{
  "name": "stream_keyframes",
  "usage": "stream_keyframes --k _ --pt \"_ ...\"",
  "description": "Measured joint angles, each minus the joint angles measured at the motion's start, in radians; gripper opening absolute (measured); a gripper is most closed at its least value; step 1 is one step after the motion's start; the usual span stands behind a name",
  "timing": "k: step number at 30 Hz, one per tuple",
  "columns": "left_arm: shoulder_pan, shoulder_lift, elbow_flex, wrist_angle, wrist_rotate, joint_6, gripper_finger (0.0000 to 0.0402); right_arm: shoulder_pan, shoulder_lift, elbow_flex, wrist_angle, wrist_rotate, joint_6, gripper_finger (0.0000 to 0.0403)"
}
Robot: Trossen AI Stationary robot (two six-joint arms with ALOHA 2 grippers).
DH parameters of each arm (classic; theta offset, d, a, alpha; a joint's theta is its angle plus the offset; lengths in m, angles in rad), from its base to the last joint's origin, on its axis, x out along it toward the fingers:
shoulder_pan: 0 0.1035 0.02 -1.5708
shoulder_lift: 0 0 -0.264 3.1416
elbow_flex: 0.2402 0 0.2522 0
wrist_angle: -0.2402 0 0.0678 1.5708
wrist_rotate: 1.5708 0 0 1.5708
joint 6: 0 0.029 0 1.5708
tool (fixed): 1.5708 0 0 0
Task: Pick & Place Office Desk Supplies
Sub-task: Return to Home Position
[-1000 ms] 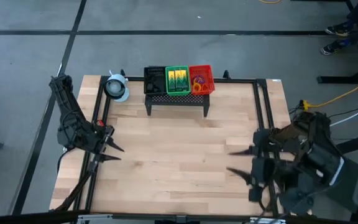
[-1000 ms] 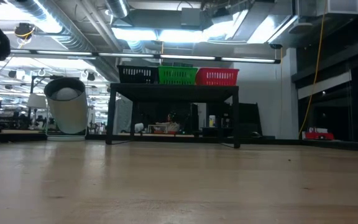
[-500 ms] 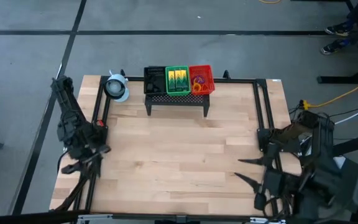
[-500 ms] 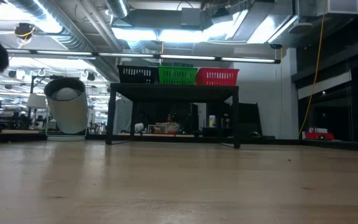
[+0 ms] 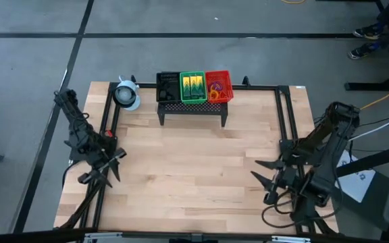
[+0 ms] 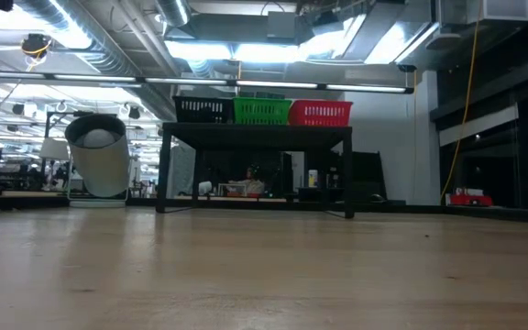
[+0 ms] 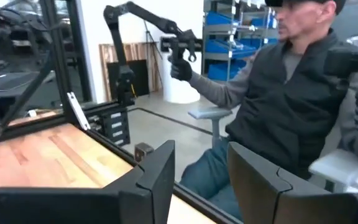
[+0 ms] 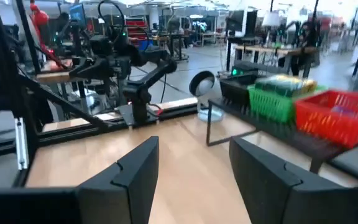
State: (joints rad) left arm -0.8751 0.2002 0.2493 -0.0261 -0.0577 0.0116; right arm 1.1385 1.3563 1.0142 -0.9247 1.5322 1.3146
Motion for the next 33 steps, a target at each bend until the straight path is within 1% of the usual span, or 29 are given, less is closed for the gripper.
stream_keyframes --k 1,3,5,7,8,9,10,11,12,13,14,15,16,18,20,21,22,25,26,28,30,31,33 --pt "0.006 -0.004 0.0 0.006 0.005 -0.001 0.0143 -0.012 0.0 -0.015 0.061 -0.013 -0.029 0.0196" --pt "0.014 -0.005 0.0 0.007 0.02 0.0 0.0143 -0.043 0.004 -0.019 0.162 -0.071 -0.129 0.0196" --pt "0.023 -0.005 0.002 0.012 0.024 -0.005 0.0143 -0.074 0.001 0.002 0.246 -0.15 -0.284 0.0196" --pt "0.03 -0.005 0.002 0.015 0.033 -0.008 0.0143 -0.112 -0.017 0.018 0.345 -0.18 -0.434 0.0196" --pt "0.032 -0.004 0.001 0.014 0.043 -0.009 0.0143 -0.141 -0.025 0.019 0.422 -0.205 -0.522 0.0196" --pt "0.033 -0.004 0.001 0.014 0.058 -0.009 0.0143 -0.18 -0.027 0.019 0.528 -0.287 -0.64 0.0196" --pt "0.033 -0.004 0.001 0.014 0.074 -0.009 0.0143 -0.228 -0.025 0.007 0.678 -0.415 -0.791 0.0196" --pt "0.033 -0.004 0.001 0.014 0.091 -0.008 0.0143 -0.289 -0.019 -0.023 0.894 -0.607 -0.989 0.0196" --pt "0.033 -0.004 0.001 0.015 0.105 -0.008 0.0143 -0.347 -0.009 -0.059 1.139 -0.847 -1.192 0.0196" --pt "0.033 -0.005 0.001 0.017 0.111 -0.008 0.0143 -0.401 0.004 -0.091 1.344 -1.133 -1.363 0.0196" --pt "0.033 -0.005 0.001 0.018 0.113 -0.011 0.0143 -0.459 0.007 -0.114 1.459 -1.373 -1.469 0.0196" --pt "0.033 -0.005 0.001 0.016 0.113 -0.024 0.0143 -0.514 0.002 -0.131 1.485 -1.514 -1.481 0.0196" --pt "0.033 -0.004 0.001 0.011 0.114 -0.031 0.0143 -0.559 -0.005 -0.146 1.455 -1.556 -1.427 0.0196" --pt "0.033 -0.004 0.001 -0.01 0.139 -0.027 0.0143 -0.621 -0.014 -0.192 1.364 -1.505 -1.284 0.0196" --pt "0.033 -0.012 0.001 -0.031 0.171 -0.002 0.0143 -0.674 -0.011 -0.235 1.375 -1.493 -1.249 0.0196" --pt "0.033 -0.021 0.001 -0.029 0.181 0.002 0.0143 -0.689 -0.015 -0.254 1.415 -1.513 -1.264 0.0196" --pt "0.033 -0.03 0.001 -0.029 0.191 0.006 0.0143 -0.692 -0.03 -0.268 1.43 -1.555 -1.281 0.0196" --pt "0.033 -0.083 0.001 -0.059 0.208 0.034 0.0143 -0.684 -0.146 -0.326 1.405 -1.685 -1.353 0.0196" --pt "0.033 -0.104 0.001 -0.077 0.207 0.038 0.0143 -0.681 -0.193 -0.353 1.407 -1.711 -1.374 0.0196" --pt "0.033 -0.146 -0.009 -0.096 0.174 0.042 0.0143 -0.657 -0.293 -0.425 1.401 -1.704 -1.398 0.0196" --pt "0.034 -0.195 -0.038 -0.118 0.131 0.059 0.0143 -0.602 -0.39 -0.503 1.403 -1.604 -1.37 0.0196" --pt "0.034 -0.197 -0.051 -0.122 0.123 0.063 0.0143 -0.568 -0.437 -0.55 1.41 -1.528 -1.356 0.0196" --pt "0.043 -0.2 -0.074 -0.128 0.11 0.047 0.0143 -0.501 -0.503 -0.638 1.434 -1.339 -1.352 0.0196"
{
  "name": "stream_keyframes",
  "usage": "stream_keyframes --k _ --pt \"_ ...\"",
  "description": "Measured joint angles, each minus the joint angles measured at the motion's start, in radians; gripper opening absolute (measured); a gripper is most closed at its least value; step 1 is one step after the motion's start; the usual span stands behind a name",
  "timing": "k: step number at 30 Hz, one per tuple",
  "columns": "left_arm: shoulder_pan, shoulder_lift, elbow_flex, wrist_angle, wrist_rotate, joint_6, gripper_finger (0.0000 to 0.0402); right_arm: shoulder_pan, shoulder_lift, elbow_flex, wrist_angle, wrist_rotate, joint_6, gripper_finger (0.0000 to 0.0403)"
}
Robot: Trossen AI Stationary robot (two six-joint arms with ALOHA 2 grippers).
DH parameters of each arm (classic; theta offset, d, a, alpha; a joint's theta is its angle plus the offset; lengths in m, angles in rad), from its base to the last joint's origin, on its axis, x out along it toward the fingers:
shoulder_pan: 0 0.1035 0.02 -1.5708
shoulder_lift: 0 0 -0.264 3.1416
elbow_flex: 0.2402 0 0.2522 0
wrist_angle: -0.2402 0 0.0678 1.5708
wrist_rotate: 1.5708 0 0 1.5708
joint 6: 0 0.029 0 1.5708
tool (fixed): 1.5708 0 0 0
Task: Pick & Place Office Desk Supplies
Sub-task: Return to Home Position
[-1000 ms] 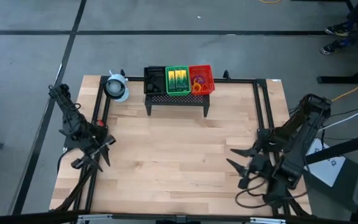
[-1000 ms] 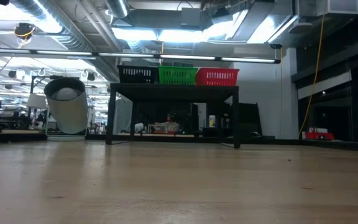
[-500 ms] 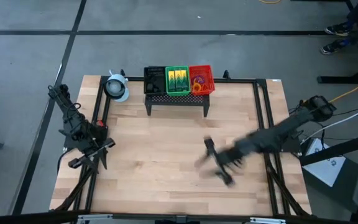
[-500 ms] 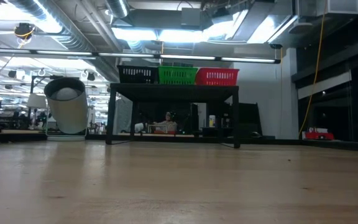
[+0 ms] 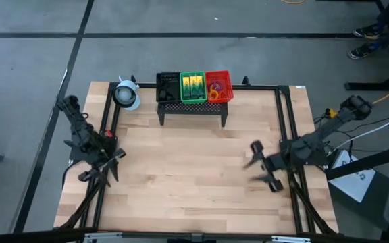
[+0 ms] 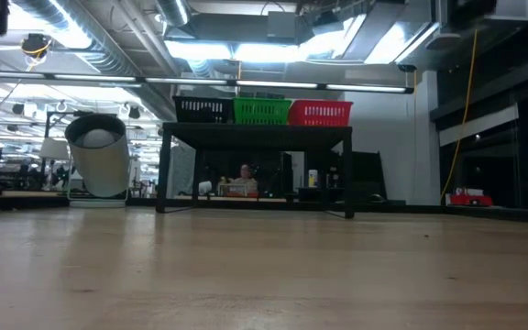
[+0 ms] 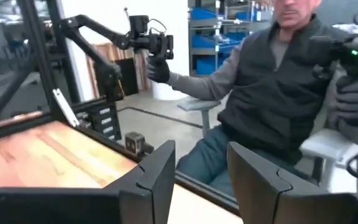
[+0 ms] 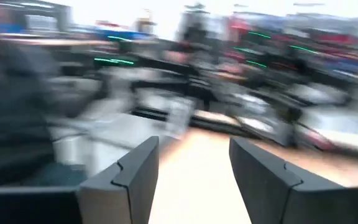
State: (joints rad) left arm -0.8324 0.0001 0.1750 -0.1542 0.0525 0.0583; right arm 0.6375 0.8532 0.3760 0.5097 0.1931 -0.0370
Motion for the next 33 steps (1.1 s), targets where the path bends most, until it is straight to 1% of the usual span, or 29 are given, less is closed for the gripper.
stream_keyframes --k 1,2,3,5,9,11,13,17,19,21,23,26,28,30,33 --pt "0.005 0.001 -0.015 0.022 -0.006 -0.011 0.0143 0.027 -0.026 -0.042 0.018 0.09 -0.005 0.0196" --pt "0.011 0.001 -0.027 0.045 -0.008 -0.011 0.0143 0.052 -0.044 -0.074 0.053 0.157 -0.015 0.0196" --pt "0.019 0.001 -0.035 0.068 -0.004 -0.003 0.0143 0.076 -0.063 -0.097 0.082 0.19 -0.029 0.0196" --pt "0.036 0.001 -0.039 0.093 0.025 0.005 0.0143 0.11 -0.098 -0.123 0.101 0.206 -0.052 0.0196" --pt "0.082 0.001 -0.104 0.162 0.085 0.014 0.0143 0.152 -0.13 -0.151 0.036 0.323 -0.02 0.0196" --pt "0.112 0.0 -0.152 0.186 0.099 -0.007 0.0143 0.165 -0.134 -0.171 0.043 0.339 0.008 0.0196" --pt "0.14 0.008 -0.159 0.188 0.094 -0.037 0.0143 0.175 -0.131 -0.218 0.077 0.342 0.027 0.0196" --pt "0.169 0.027 -0.16 0.191 0.096 -0.005 0.0143 0.178 -0.115 -0.353 0.31 0.272 0.017 0.0196" --pt "0.181 0.035 -0.16 0.181 0.048 -0.007 0.0143 0.178 -0.106 -0.362 0.276 0.278 0.014 0.0196" --pt "0.193 0.051 -0.161 0.176 0.018 -0.012 0.0143 0.177 -0.109 -0.362 0.268 0.321 0.028 0.0196" --pt "0.203 0.066 -0.161 0.176 0.018 -0.017 0.0143 0.175 -0.109 -0.361 0.259 0.34 0.03 0.0196" --pt "0.213 0.094 -0.162 0.176 0.019 -0.017 0.0143 0.175 -0.109 -0.361 0.21 0.34 0.05 0.0196" --pt "0.214 0.117 -0.162 0.175 0.017 -0.015 0.0143 0.175 -0.108 -0.361 0.142 0.359 0.092 0.0196" --pt "0.214 0.151 -0.162 0.175 0.017 0.003 0.0143 0.175 -0.108 -0.361 0.056 0.392 0.168 0.0196" --pt "0.214 0.211 -0.163 0.165 -0.038 0.024 0.0143 0.175 -0.103 -0.361 -0.03 0.451 0.267 0.0196"
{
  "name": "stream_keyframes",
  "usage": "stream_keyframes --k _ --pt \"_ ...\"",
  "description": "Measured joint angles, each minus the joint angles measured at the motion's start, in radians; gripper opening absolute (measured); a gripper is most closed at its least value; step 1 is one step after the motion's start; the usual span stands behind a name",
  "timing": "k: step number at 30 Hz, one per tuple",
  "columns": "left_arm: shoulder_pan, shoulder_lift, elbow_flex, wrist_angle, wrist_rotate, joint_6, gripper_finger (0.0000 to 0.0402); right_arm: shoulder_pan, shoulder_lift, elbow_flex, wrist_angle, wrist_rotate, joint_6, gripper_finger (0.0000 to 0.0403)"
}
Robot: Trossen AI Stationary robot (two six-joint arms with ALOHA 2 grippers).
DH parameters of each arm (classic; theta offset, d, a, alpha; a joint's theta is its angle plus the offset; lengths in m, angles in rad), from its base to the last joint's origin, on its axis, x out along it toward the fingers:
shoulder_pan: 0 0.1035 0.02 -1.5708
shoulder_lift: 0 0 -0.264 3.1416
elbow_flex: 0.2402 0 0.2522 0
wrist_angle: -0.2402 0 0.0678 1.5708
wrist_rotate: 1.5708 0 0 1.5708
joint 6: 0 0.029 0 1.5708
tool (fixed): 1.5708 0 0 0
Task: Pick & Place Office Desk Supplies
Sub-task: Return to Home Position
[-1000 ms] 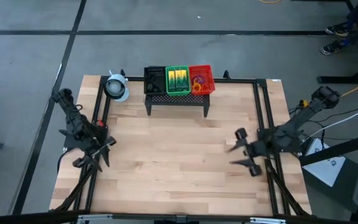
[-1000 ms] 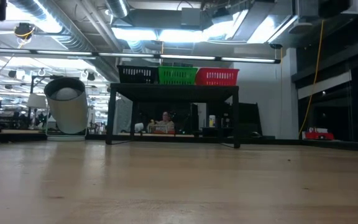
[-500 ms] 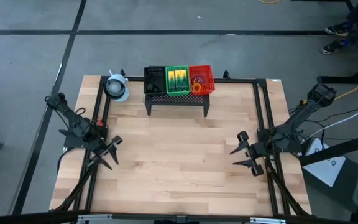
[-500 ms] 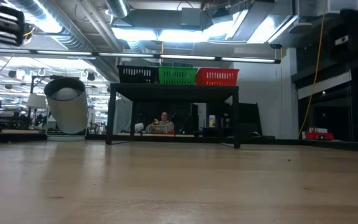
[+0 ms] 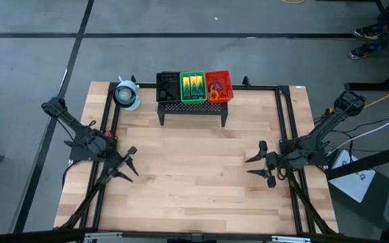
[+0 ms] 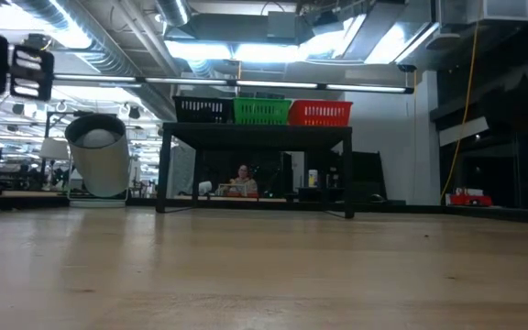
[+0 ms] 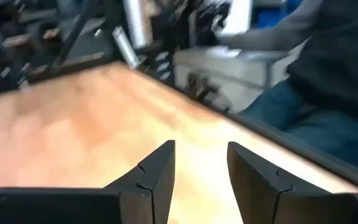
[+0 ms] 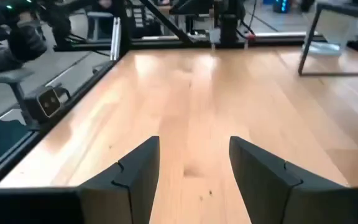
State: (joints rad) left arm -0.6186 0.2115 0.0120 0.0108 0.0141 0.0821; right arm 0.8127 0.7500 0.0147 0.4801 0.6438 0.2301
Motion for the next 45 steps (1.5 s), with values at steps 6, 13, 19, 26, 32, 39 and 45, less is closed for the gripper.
stream_keyframes --k 6,13,19,26,32,39,45 --pt "0.0 0.101 -0.001 0.002 -0.056 0.001 0.0143 0.001 0.001 0.0 -0.068 -0.075 -0.02 0.0196" --pt "0.0 0.115 -0.001 0.006 -0.074 -0.025 0.0143 0.008 0.001 0.0 0.042 -0.131 0.039 0.0196" --pt "0.0 0.105 -0.002 0.006 -0.083 -0.045 0.0143 0.023 -0.048 0.001 0.153 -0.172 -0.184 0.0196" --pt "0.0 0.105 -0.002 0.005 -0.075 -0.044 0.0143 0.023 -0.34 0.002 -0.01 -0.209 -0.188 0.0196" --pt "0.0 0.105 -0.002 0.005 -0.074 -0.042 0.0143 0.023 -0.63 0.001 -0.283 -0.226 -0.186 0.0196" --pt "0.002 0.1 -0.002 0.004 -0.072 -0.053 0.0143 0.022 -0.751 0.008 -0.422 -0.265 -0.253 0.0196" --pt "0.047 0.079 -0.002 0.003 -0.063 -0.018 0.0143 0.019 -0.751 0.006 -0.429 -0.286 -0.201 0.0196"
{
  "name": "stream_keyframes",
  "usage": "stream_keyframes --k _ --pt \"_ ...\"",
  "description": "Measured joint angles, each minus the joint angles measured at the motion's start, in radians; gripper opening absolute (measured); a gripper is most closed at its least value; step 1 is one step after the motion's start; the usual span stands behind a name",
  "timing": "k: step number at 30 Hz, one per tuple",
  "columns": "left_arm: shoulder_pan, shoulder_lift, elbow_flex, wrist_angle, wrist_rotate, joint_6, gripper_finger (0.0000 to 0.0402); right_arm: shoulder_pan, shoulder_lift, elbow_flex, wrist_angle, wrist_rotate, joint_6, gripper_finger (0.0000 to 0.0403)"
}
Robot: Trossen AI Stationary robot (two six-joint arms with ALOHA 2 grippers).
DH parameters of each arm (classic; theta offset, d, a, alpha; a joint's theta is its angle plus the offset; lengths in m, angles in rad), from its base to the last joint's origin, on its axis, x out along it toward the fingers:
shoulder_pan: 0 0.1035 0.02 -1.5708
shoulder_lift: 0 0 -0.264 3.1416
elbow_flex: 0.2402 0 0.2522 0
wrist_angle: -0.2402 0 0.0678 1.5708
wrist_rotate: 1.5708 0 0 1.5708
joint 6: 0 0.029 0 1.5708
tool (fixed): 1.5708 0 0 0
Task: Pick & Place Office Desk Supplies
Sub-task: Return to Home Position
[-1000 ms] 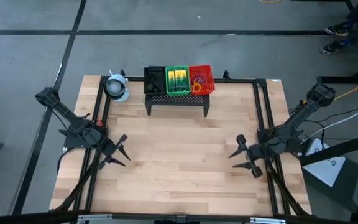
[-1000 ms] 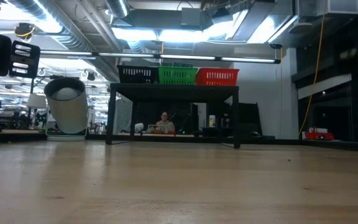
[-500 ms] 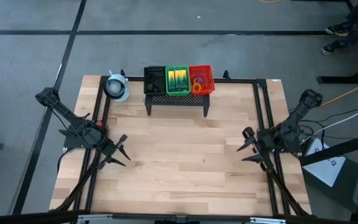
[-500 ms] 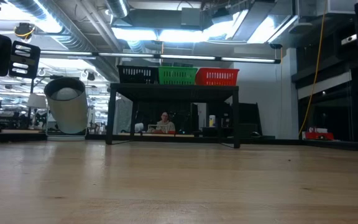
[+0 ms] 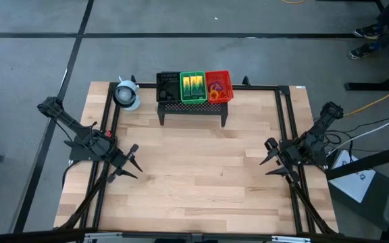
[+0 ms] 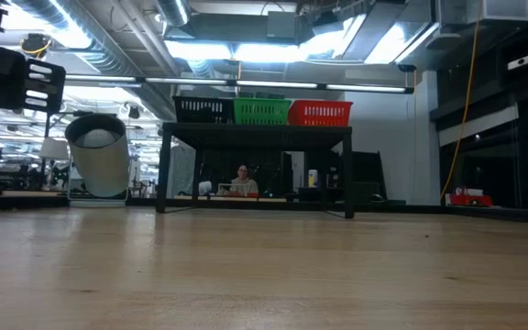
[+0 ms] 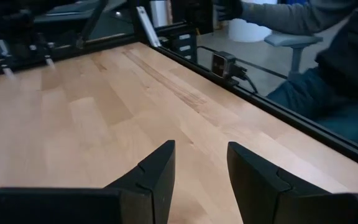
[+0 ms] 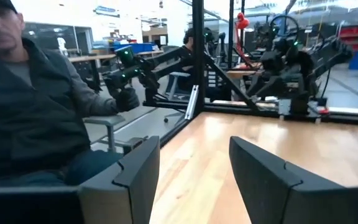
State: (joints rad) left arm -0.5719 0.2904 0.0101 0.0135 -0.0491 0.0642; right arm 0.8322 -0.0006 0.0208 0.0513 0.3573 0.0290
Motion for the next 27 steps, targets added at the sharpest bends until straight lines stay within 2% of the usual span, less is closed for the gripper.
stream_keyframes --k 4,8,12,17,27 --pt "0.043 -0.003 0.0 -0.001 0.034 -0.023 0.0143 0.0 0.027 0.0 -0.004 -0.01 0.037 0.0196" --pt "0.07 -0.003 0.0 -0.003 0.05 -0.051 0.0143 0.0 0.067 0.0 -0.004 -0.037 -0.037 0.0196" --pt "0.085 -0.003 0.0 -0.004 0.05 -0.08 0.0143 0.0 0.11 0.0 -0.004 -0.017 -0.105 0.0196" --pt "0.086 -0.003 0.0 -0.005 0.05 -0.068 0.0143 0.0 0.14 0.0 -0.001 0.001 -0.116 0.0196" --pt "0.086 0.001 0.0 -0.006 0.05 -0.078 0.0143 0.0 0.153 0.0 0.0 -0.007 -0.014 0.0196"
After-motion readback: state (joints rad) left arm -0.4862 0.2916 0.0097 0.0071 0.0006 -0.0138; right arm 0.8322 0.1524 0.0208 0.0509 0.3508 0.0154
